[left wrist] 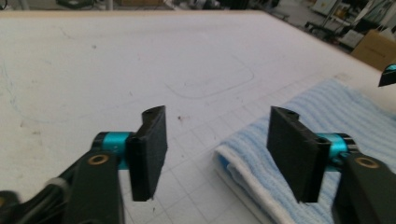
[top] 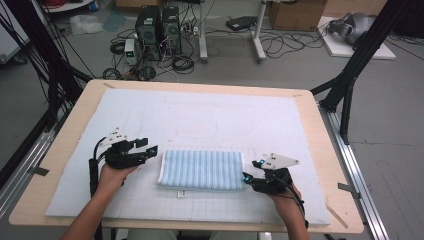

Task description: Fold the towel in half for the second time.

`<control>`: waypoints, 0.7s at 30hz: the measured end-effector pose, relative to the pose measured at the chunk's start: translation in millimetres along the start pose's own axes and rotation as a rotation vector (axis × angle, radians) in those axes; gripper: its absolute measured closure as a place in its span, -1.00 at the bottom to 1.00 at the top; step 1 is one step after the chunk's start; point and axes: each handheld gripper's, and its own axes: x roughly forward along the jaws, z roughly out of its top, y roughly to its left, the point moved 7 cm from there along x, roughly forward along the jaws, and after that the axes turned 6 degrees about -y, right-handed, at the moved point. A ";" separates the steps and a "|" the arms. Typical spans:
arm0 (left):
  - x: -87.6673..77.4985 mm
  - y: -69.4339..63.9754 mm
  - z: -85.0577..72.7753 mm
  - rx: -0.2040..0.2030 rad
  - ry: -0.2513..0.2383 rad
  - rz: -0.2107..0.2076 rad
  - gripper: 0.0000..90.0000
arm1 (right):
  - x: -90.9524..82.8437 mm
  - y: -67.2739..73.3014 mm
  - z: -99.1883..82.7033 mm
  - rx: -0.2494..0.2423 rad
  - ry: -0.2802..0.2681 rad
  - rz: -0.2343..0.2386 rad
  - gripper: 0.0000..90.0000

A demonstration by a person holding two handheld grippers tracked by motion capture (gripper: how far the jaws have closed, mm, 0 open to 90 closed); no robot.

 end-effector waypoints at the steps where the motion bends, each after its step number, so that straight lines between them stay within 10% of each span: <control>1: -2.3 -0.3 2.9 0.002 -0.016 -0.006 -0.29 | -2.2 -2.1 3.4 0.020 -0.019 -0.013 -0.21; 9: -19.0 4.4 14.5 0.022 -0.091 -0.004 -0.61 | -15.2 -19.8 20.1 0.056 -0.105 -0.151 -0.73; 21: -31.3 2.9 10.1 0.079 -0.073 0.008 -0.60 | -28.7 -36.4 14.3 0.084 -0.109 -0.242 -0.73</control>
